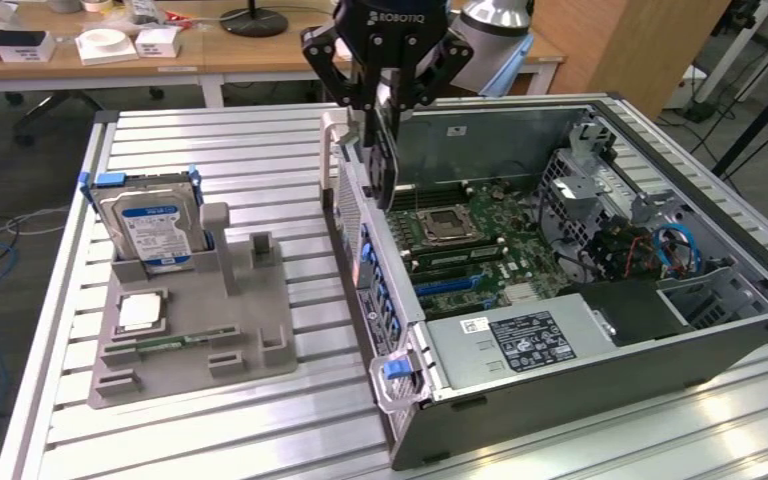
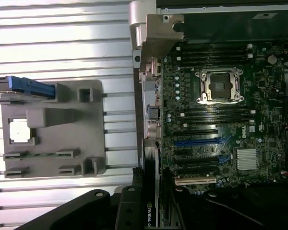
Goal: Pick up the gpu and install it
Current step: 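Pick up the gpu and move the gpu toward the slot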
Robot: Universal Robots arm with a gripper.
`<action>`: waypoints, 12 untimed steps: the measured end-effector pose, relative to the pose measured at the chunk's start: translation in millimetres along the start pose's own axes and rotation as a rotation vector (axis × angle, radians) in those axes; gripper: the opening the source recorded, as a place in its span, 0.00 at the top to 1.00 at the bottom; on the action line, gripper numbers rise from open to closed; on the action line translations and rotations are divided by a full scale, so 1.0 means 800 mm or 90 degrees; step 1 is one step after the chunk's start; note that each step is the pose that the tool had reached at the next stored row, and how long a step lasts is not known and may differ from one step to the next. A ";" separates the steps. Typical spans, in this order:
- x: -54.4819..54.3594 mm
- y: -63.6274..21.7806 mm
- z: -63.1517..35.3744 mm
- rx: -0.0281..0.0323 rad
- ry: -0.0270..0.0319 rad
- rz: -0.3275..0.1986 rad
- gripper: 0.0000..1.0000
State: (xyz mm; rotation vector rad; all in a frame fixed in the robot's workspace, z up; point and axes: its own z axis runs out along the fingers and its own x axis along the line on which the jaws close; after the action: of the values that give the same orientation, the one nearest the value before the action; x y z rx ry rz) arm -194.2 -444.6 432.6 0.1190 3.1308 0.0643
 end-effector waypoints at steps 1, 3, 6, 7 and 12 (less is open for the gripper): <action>-0.001 0.000 0.000 0.0000 0.0000 0.000 0.74; -0.002 0.000 0.000 0.0000 0.0000 0.000 0.74; -0.003 0.000 0.000 0.0000 0.0000 0.000 0.74; -0.004 0.000 0.000 0.0000 0.0000 0.000 0.74; -0.006 0.000 0.000 0.0000 0.0000 0.000 0.74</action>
State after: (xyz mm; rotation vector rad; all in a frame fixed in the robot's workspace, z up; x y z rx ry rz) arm -189.4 -444.6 432.4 0.1189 3.1308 0.0643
